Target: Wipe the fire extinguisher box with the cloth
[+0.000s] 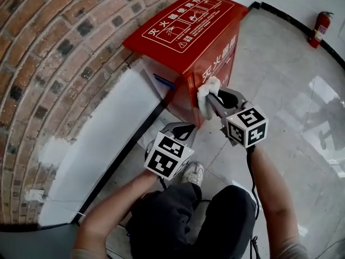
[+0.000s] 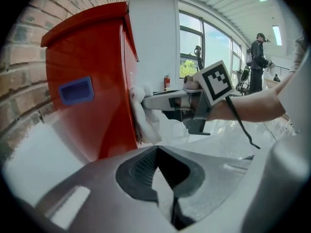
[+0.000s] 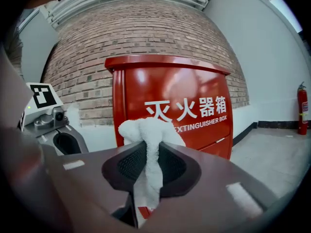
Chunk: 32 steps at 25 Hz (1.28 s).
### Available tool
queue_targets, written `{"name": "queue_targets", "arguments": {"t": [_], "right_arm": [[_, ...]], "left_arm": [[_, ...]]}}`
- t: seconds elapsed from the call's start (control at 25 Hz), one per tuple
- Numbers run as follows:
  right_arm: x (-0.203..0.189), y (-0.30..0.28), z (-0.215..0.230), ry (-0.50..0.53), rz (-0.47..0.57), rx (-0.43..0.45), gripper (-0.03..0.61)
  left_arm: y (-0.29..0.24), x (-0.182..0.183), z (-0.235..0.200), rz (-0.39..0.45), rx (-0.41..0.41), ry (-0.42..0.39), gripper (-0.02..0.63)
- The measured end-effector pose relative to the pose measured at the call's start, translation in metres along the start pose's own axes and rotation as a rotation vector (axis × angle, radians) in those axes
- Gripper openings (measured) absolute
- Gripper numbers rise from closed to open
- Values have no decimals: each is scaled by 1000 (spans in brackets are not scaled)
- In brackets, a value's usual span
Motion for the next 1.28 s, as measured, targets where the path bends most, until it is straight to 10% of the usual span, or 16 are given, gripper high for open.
{"name": "queue_targets", "arguments": {"t": [0.48, 1.28], "right_arm": [[-52, -8, -30, 6, -89, 156, 100], [-82, -71, 188, -231, -132, -300, 98]], "left_arm": [[-21, -27, -9, -62, 13, 96, 0], [-94, -43, -29, -217, -82, 46, 0]]}}
Point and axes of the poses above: the fingertips, and each gripper's own axes: y backward along the fingers, z to its right, x out of its top, the point moved 10 cm from there along y, backward along the fingers, and after that the axes turned 8 degrees about -z, right-handed, at the moved point
